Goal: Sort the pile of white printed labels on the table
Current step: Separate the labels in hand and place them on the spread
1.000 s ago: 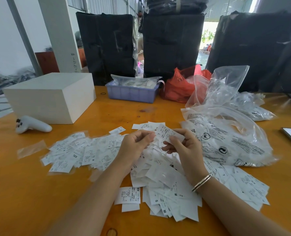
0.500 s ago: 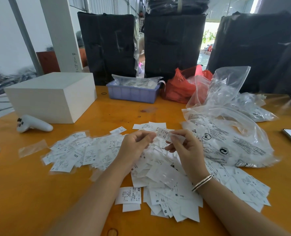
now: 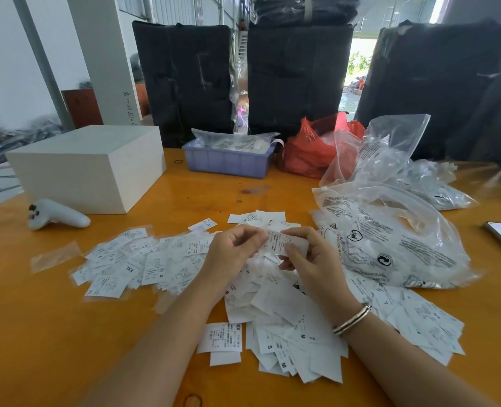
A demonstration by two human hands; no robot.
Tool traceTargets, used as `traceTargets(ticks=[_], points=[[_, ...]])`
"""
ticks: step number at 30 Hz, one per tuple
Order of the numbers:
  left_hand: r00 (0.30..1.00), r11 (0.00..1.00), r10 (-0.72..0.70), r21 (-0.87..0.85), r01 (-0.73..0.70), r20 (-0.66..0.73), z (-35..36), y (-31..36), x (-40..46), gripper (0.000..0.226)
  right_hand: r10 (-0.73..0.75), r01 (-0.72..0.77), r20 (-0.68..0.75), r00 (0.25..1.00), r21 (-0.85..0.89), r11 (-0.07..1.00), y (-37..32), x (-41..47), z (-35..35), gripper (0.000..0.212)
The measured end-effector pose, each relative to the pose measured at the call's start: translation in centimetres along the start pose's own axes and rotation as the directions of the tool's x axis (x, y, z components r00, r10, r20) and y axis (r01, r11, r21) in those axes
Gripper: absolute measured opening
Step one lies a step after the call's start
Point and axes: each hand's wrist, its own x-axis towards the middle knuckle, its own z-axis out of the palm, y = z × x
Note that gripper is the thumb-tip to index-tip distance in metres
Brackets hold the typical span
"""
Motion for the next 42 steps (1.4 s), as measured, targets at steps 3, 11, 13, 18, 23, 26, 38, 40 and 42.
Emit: traceTargets(ticks=[3, 11, 13, 18, 23, 26, 38, 40, 42], points=[[1.0, 1.0, 0.012, -0.02, -0.012, 0.016, 0.1, 0.0, 0.0, 0.007, 0.06, -0.06, 0.024, 0.998, 0.004, 0.998, 0.2, 0.1, -0.1, 0.027], [0.996, 0.999, 0.021, -0.035, -0.017, 0.092, -0.1, 0.0, -0.1, 0.016, 0.009, -0.008, 0.017, 1.0, -0.077, 0.997, 0.2, 0.2, -0.5, 0.037], [0.992, 0.999, 0.037, 0.009, -0.039, 0.121, 0.0, 0.0, -0.1, 0.019, -0.003, 0.012, 0.094, 0.996, -0.087, 0.996, 0.3, 0.0, -0.4, 0.044], [0.996, 0.998, 0.059, -0.002, -0.059, 0.067, 0.2, -0.1, -0.2, 0.023, 0.01, -0.012, 0.048, 0.999, 0.039, 0.999, 0.3, 0.2, 0.0, 0.039], [0.999, 0.999, 0.032, -0.026, -0.031, 0.003, 0.1, 0.1, -0.1, 0.02, -0.015, 0.006, -0.111, 0.994, -0.076, 0.997, 0.6, 0.7, -0.5, 0.021], [0.999, 0.998, 0.052, 0.025, -0.053, 0.015, 0.1, 0.0, -0.2, 0.02, -0.067, 0.049, -0.074, 0.995, -0.22, 0.974, 0.7, 0.5, -0.1, 0.018], [0.989, 0.958, 0.106, 0.278, -0.075, -0.099, -0.6, -0.7, 0.2, 0.021, -0.231, 0.156, -0.119, 0.966, -0.448, 0.88, -0.4, 1.8, -1.2, 0.029], [0.979, 0.906, 0.141, 0.417, -0.068, -0.146, -0.7, -1.0, 0.4, 0.024, -0.249, 0.11, -0.276, 0.928, -0.438, 0.892, -1.0, 3.2, -3.1, 0.023], [0.973, 0.855, 0.145, 0.518, -0.032, -0.179, -0.8, -1.3, 0.5, 0.028, -0.267, 0.073, -0.362, 0.893, -0.469, 0.88, -1.2, 4.7, -5.1, 0.022]])
